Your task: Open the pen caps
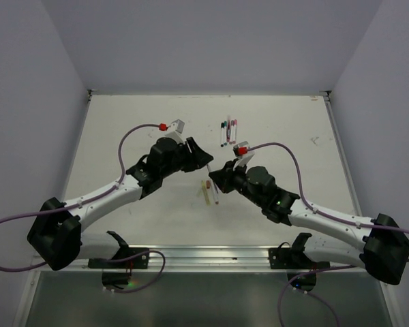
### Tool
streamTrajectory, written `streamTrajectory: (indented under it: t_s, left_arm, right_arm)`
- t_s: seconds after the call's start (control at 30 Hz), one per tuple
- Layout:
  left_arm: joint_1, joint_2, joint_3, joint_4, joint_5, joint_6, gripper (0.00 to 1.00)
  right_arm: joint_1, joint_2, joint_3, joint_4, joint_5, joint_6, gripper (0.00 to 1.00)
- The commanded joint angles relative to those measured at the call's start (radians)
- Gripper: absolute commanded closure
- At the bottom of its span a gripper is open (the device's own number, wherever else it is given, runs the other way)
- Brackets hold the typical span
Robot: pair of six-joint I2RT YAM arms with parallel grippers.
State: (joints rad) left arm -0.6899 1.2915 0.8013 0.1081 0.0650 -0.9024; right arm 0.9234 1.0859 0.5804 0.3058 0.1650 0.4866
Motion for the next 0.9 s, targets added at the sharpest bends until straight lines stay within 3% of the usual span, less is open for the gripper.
streamTrajectory:
  t_s: [0.0, 0.1, 0.23, 0.3, 0.47, 0.5, 0.53, 0.57, 0.67, 0.87]
  left_arm:
    - [-0.007, 0.008, 0.056, 0.068, -0.031, -0.024, 0.53]
    - [-0.007, 0.012, 0.056, 0.082, -0.034, -0.033, 0.62]
    - [-0.007, 0.012, 0.052, 0.090, -0.036, -0.041, 0.66]
    - [-0.007, 0.012, 0.052, 0.088, -0.034, -0.044, 0.72]
    - [-0.007, 0.012, 0.042, 0.087, -0.033, -0.050, 1.00]
    - [-0.007, 0.012, 0.042, 0.084, -0.033, -0.050, 1.00]
    - [-0.007, 0.012, 0.041, 0.082, -0.031, -0.046, 1.00]
    - [-0.007, 0.011, 0.039, 0.081, -0.030, -0.044, 1.00]
    - [-0.007, 0.008, 0.030, 0.085, -0.014, -0.038, 1.00]
    - [-0.007, -0.015, -0.013, 0.127, 0.024, -0.035, 1.00]
  right_arm:
    - [0.006, 0.006, -0.002, 0.062, 0.002, -0.002, 1.00]
    - [0.008, 0.012, -0.004, 0.065, 0.002, -0.003, 1.00]
    - [0.008, 0.019, -0.005, 0.073, 0.001, -0.003, 1.00]
    - [0.009, 0.025, -0.007, 0.076, -0.001, -0.002, 1.00]
    - [0.011, 0.035, -0.010, 0.085, -0.009, 0.006, 1.00]
    - [0.012, 0.035, -0.011, 0.087, -0.010, 0.010, 1.00]
    - [0.011, 0.039, -0.013, 0.087, -0.013, 0.015, 0.97]
    - [0.012, 0.042, -0.013, 0.088, -0.019, 0.018, 0.83]
    - [0.012, 0.055, -0.008, 0.093, -0.030, 0.018, 0.63]
    - [0.012, 0.121, 0.042, 0.073, -0.028, 0.018, 0.59]
